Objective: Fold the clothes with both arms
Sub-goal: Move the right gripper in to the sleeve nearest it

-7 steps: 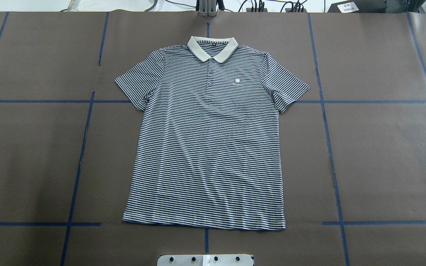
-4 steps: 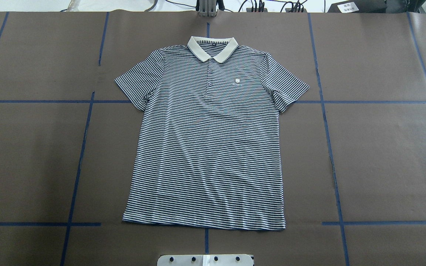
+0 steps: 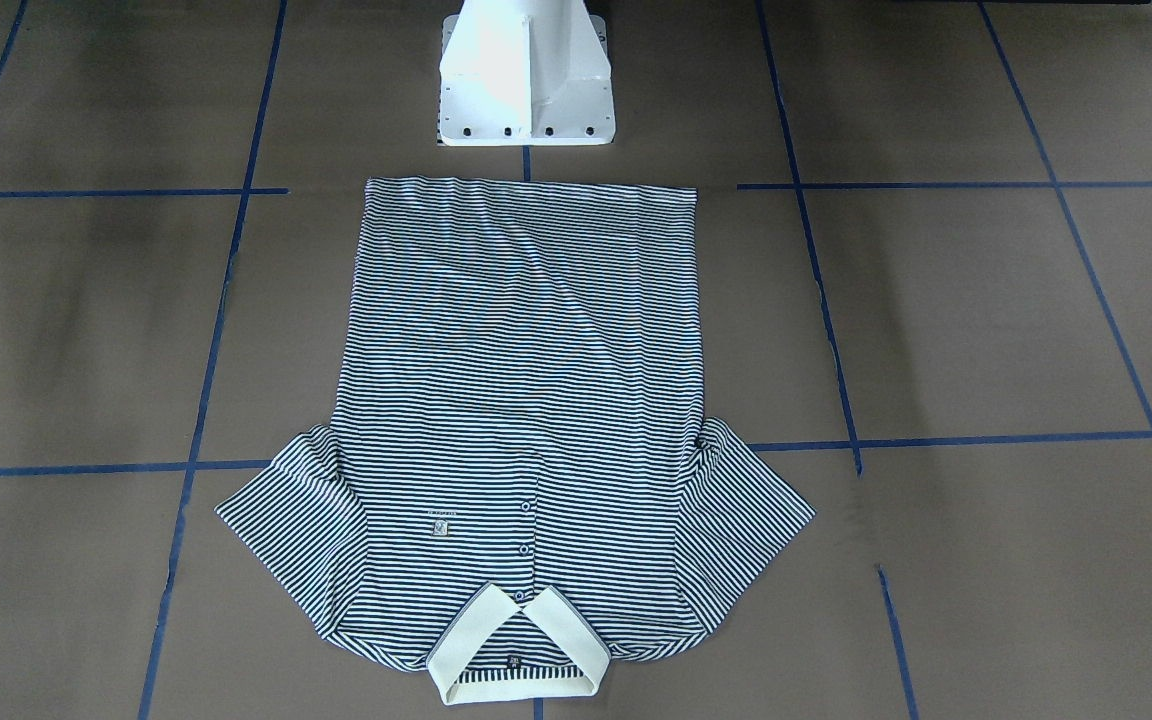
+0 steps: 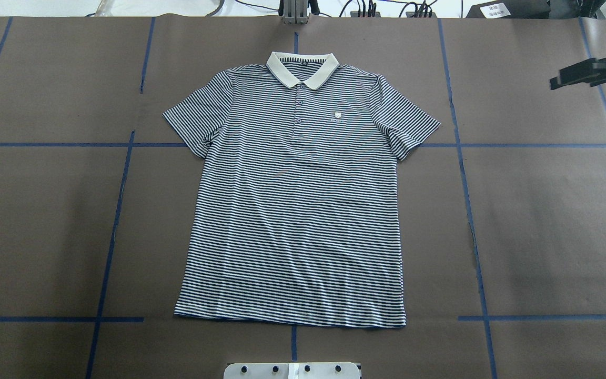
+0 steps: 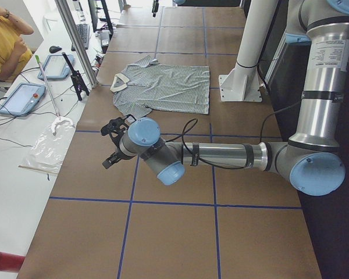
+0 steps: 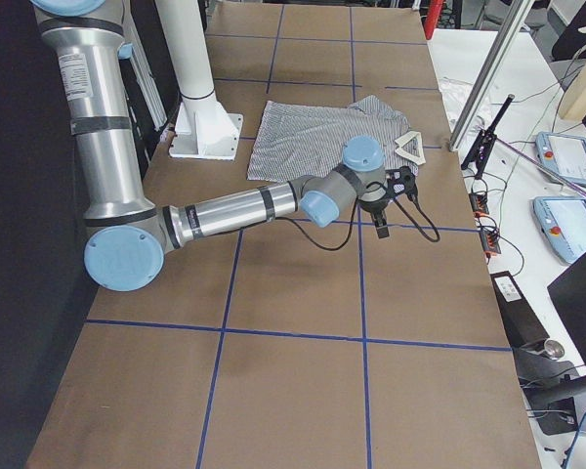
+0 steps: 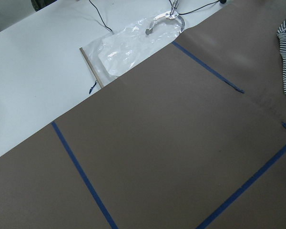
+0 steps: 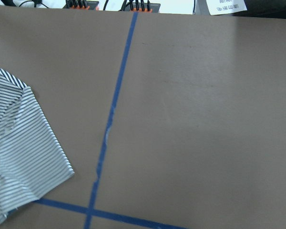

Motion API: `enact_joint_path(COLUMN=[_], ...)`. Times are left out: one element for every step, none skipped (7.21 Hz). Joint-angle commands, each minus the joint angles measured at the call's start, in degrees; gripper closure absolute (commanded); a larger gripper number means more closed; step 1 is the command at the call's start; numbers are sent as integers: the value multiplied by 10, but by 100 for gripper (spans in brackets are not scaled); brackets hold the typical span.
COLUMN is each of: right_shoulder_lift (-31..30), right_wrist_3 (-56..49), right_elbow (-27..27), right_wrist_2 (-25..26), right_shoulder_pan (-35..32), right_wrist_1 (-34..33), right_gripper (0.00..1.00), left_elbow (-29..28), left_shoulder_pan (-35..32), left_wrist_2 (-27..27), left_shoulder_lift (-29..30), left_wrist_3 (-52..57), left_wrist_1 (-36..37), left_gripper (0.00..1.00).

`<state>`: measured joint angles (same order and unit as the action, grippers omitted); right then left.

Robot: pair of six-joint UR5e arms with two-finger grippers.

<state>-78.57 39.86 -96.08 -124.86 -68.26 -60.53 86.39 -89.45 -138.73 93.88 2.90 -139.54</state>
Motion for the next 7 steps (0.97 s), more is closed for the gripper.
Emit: enact_joint_path(right_shoulder_lift=[94, 113, 121, 130, 131, 130, 130], right_wrist_3=[184, 222, 274, 279, 279, 278, 278], right_elbow=[51, 85, 120, 154, 169, 176, 188], right_wrist_2=[137, 176, 183, 209, 230, 232, 240], right_shoulder_pan=[119, 140, 160, 175, 192, 200, 206], right_wrist_1=[23, 60, 113, 137, 141, 142, 142], right_gripper=[1, 14, 24, 30, 32, 33, 34], left_elbow=[-2, -2, -3, -3, -3, -3, -3], left_shoulder_pan=[2, 2, 2, 3, 3, 3, 3], left_wrist_2=[-1, -1, -1, -1, -1, -1, -1], left_shoulder_lift=[1, 1, 1, 1, 1, 1, 1], left_wrist_3=[0, 0, 0, 0, 0, 0, 0], left_wrist_1=[-9, -9, -9, -9, -9, -9, -9], left_gripper=[0, 0, 0, 0, 0, 0, 0])
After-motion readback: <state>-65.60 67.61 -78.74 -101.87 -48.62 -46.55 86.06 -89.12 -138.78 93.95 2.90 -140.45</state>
